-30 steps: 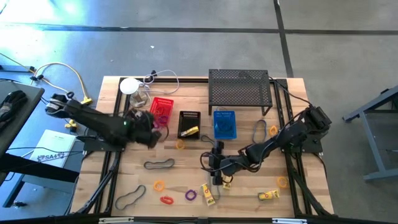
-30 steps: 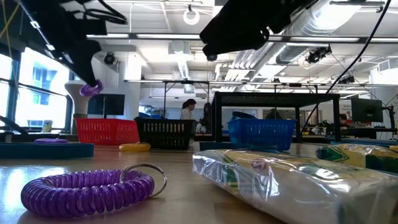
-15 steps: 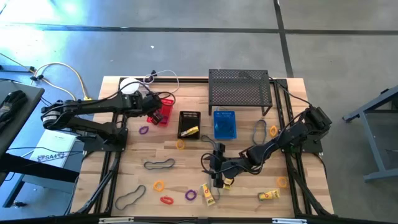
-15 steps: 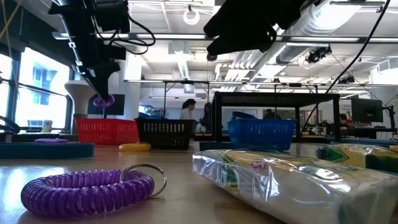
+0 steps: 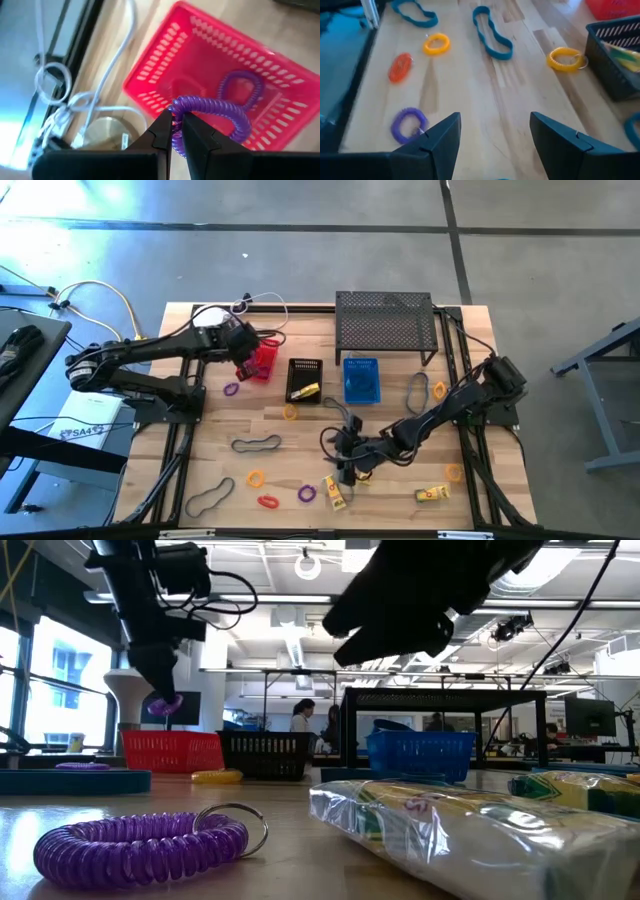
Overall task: Pick & Place Office Desk Supplies
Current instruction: Put the bottom left purple wrist coil keychain into the orange bin, then put the blue rubber band into the blue bin
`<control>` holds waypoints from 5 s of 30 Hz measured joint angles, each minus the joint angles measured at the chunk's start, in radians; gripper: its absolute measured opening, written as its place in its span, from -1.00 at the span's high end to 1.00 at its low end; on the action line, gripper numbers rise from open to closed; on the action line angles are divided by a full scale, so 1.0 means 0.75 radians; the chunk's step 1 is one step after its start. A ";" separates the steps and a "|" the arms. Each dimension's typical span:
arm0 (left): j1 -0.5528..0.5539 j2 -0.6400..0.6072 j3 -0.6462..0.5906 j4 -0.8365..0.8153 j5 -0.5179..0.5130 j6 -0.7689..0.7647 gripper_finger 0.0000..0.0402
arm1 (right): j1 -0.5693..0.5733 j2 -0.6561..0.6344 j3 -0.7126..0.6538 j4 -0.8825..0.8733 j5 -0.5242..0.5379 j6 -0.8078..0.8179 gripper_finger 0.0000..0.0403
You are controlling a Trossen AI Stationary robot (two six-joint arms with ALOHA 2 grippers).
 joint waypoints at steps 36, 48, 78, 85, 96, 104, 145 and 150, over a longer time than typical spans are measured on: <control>-0.331 0.060 0.020 0.143 0.013 -0.164 0.44 | -0.038 0.005 0.000 0.083 0.008 -0.241 -0.12; -0.638 0.044 0.019 0.128 0.426 -0.625 0.44 | -0.092 0.005 0.000 0.106 0.000 -0.401 -0.12; -1.339 0.284 0.014 0.119 0.162 -1.096 0.44 | -0.095 0.005 0.000 0.115 -0.163 -0.284 -0.12; -1.347 0.446 0.014 0.132 0.031 -1.090 0.44 | -0.039 0.005 0.000 0.117 -0.155 -0.242 -0.12; -1.295 0.642 0.018 0.280 0.057 -1.060 0.44 | 0.029 0.005 0.000 0.119 -0.115 -0.105 -0.12; -1.209 0.654 0.020 0.288 0.169 -1.060 0.62 | 0.065 0.005 0.000 0.120 -0.045 -0.069 -0.12; -1.222 0.482 0.108 0.886 -0.177 -0.812 1.00 | -0.265 0.014 0.000 0.202 -0.425 -0.422 -0.12; -1.222 0.482 0.108 0.906 -0.176 -0.815 1.00 | -0.313 0.080 0.001 0.330 -0.453 -0.458 -0.12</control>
